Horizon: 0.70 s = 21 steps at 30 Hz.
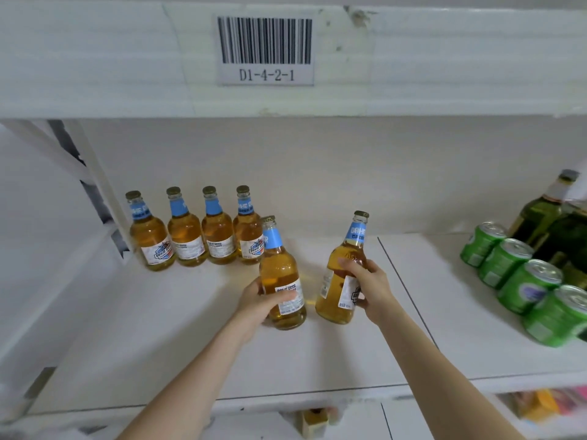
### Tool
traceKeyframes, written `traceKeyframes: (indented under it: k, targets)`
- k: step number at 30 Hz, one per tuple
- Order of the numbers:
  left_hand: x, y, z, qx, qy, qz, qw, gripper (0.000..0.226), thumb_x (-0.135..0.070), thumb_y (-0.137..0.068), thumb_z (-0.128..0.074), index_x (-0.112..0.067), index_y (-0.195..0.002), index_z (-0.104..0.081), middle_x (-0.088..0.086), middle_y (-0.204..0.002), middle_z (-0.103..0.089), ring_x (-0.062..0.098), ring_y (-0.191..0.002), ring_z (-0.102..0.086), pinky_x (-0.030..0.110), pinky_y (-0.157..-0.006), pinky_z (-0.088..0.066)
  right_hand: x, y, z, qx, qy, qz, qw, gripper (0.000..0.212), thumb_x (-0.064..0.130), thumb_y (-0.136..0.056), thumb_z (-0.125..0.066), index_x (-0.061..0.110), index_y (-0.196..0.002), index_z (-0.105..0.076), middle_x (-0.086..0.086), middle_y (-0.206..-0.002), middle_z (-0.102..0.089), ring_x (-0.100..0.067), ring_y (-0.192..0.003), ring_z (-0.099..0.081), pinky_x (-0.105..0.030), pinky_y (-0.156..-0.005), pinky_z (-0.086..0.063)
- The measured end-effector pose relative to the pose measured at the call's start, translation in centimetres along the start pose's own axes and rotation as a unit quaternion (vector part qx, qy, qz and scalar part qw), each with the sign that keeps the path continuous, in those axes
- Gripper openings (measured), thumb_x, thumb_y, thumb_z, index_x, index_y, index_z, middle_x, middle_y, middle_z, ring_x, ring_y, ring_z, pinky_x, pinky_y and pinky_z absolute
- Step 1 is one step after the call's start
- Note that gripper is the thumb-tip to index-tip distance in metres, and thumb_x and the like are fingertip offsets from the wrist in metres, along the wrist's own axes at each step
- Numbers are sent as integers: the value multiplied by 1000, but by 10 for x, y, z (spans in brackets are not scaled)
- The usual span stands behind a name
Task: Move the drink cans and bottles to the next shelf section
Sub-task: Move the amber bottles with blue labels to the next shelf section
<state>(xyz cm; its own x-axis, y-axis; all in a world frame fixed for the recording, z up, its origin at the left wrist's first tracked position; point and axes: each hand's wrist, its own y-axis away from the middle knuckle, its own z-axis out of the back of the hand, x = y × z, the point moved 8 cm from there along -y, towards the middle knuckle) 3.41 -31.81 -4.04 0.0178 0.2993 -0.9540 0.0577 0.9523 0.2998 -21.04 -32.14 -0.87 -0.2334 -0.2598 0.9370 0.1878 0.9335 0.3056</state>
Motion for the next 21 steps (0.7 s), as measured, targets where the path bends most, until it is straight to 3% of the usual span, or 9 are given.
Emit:
traceKeyframes:
  k: [3, 9, 21]
  targets:
    - [-5, 7, -12, 9, -14, -10, 1000, 56, -24, -68, -88, -24, -119, -64, 2, -114, -73, 25, -106, -68, 46, -92, -56, 2, 13, 15, -9, 0, 4, 1000, 55, 29, -75, -82, 20, -123, -55, -5, -102, -70, -23, -87, -70, -37, -68, -54]
    - [-12, 26, -53, 32, -39, -22, 998, 46, -28, -67, -89, -31, -108, -67, -9, -102, -76, 11, -95, -70, 24, -66, -55, 9, 33, 53, -25, -1, 9, 1000, 51, 28, -75, -83, 23, -118, -56, -2, -97, -71, -18, -80, -70, -32, -58, -53]
    - [4, 81, -185, 59, -49, -27, 997, 56, -40, -53, -90, -33, -104, -70, -14, -95, -77, 10, -92, -72, 27, -69, -57, 29, 76, 187, -20, 21, 23, 999, 47, 23, -74, -83, 23, -114, -57, -4, -98, -73, -15, -73, -74, -28, -55, -54]
